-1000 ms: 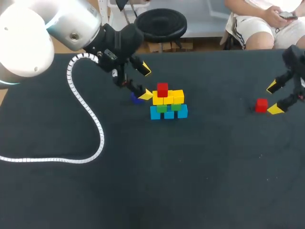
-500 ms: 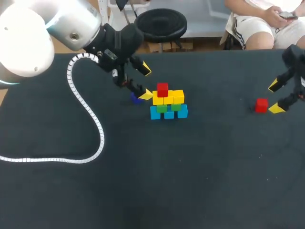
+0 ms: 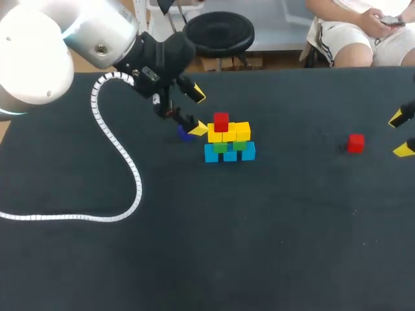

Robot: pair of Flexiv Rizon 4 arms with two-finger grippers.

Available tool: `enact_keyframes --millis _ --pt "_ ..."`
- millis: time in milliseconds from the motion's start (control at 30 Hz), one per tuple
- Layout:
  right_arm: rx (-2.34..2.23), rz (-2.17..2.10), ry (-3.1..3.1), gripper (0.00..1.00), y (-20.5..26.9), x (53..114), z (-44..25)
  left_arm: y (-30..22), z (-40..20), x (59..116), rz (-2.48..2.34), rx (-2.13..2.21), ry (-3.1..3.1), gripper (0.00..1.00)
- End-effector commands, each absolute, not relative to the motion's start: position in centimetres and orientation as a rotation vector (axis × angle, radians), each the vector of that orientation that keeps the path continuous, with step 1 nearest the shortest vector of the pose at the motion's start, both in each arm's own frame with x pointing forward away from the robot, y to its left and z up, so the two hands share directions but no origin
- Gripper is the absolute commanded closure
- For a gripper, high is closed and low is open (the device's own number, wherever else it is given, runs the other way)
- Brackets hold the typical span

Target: Place the blue cubes, place green cubes on the blue cubes, place the yellow cubes on the green cubes, then place the red cubes on the yellow cubes, and place purple cube on the red cubes.

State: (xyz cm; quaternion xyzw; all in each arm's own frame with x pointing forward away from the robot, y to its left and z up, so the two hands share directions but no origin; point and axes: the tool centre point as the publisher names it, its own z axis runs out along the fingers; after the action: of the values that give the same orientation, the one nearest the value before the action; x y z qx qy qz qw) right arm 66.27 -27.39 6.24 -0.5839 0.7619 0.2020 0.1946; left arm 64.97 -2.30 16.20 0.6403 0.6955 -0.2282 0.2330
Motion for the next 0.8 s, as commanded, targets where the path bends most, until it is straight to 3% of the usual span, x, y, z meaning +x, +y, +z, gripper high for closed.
enact_keyframes --millis 33,800 --pt "-1.628 0.611 2.074 0.00 -27.1 66.4 5.5 -2.2 16.2 65.1 -0.629 1.761 1.909 0.00" --pt "-1.582 0.654 1.981 0.00 -23.8 68.8 2.2 -2.2 16.2 65.1 -0.629 1.761 1.909 0.00"
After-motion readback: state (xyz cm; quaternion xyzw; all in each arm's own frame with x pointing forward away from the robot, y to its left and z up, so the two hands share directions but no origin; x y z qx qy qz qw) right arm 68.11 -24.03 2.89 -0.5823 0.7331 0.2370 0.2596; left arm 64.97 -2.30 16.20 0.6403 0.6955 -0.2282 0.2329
